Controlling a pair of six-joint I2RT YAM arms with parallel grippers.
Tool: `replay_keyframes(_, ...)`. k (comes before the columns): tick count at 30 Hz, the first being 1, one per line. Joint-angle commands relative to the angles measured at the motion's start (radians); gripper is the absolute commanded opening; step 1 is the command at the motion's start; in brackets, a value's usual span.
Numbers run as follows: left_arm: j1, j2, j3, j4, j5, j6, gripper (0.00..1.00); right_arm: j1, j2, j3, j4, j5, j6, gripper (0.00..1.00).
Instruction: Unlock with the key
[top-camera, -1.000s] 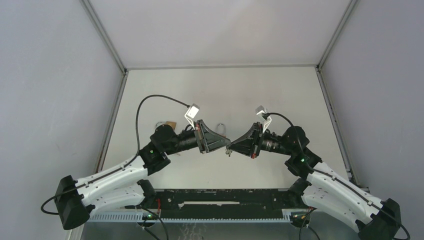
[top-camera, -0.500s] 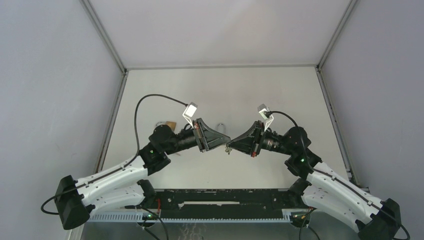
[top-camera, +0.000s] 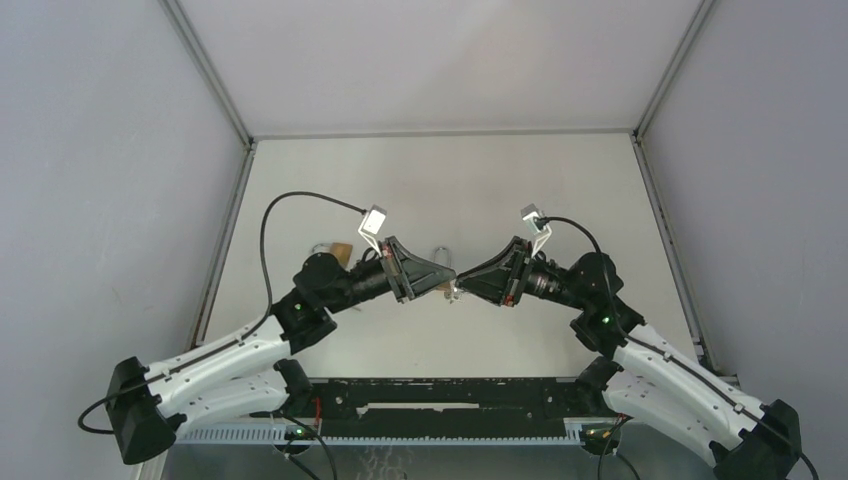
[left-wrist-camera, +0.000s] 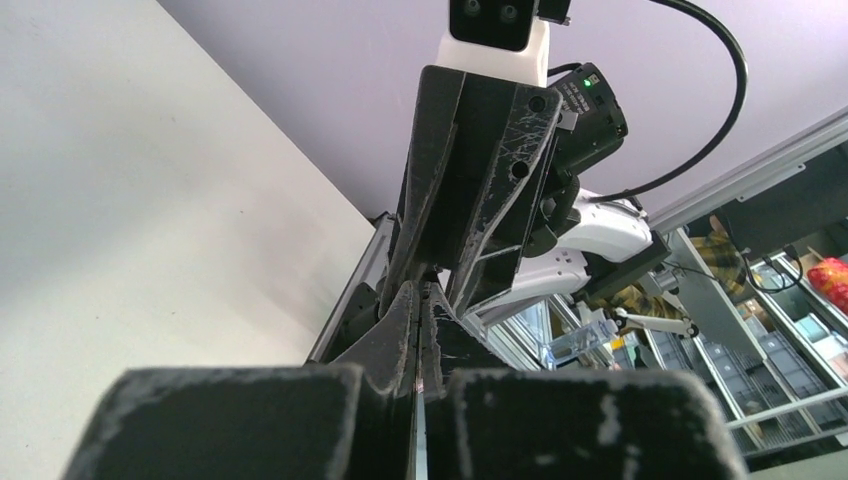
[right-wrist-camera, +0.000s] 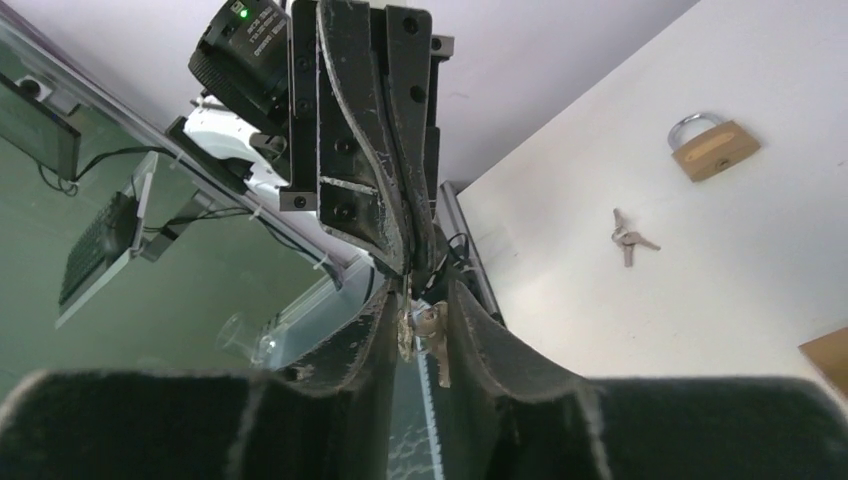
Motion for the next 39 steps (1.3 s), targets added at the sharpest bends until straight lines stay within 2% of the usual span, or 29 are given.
replay_keyframes(1,-0.005,-0.042,0.011,-0.042,-0.057,0.028,0.0,-0.014,-0.023,0.01,0.026,0.022,0.014,0.41)
replay_keyframes(4,-0.004,-0.051,0.02,-0.062,-0.081,0.037,0.0,-0.02,-0.033,0.01,0.015,0.019,0.016,0.54)
replay_keyframes(6,-0.004,-0.055,0.026,-0.073,-0.094,0.042,0.0,-0.027,-0.04,0.01,0.005,0.019,0.014,0.59)
replay_keyframes(14,-0.003,-0.057,0.067,-0.126,-0.141,0.074,0.0,-0.056,-0.046,0.01,0.027,-0.042,0.005,0.59)
replay_keyframes(26,-0.004,-0.071,0.132,-0.194,-0.261,0.08,0.0,-0.061,-0.028,0.01,0.062,0.018,0.04,0.56)
replay_keyframes(30,-0.004,-0.069,0.157,-0.217,-0.314,0.08,0.0,-0.061,-0.027,0.01,0.067,0.057,0.06,0.58)
replay_keyframes(33,-0.004,-0.066,0.182,-0.236,-0.348,0.082,0.0,-0.06,-0.024,0.011,0.084,0.081,0.083,0.68)
replay_keyframes(39,-0.003,-0.052,0.237,-0.28,-0.416,0.078,0.0,-0.058,-0.003,0.051,0.078,0.105,0.077,0.75)
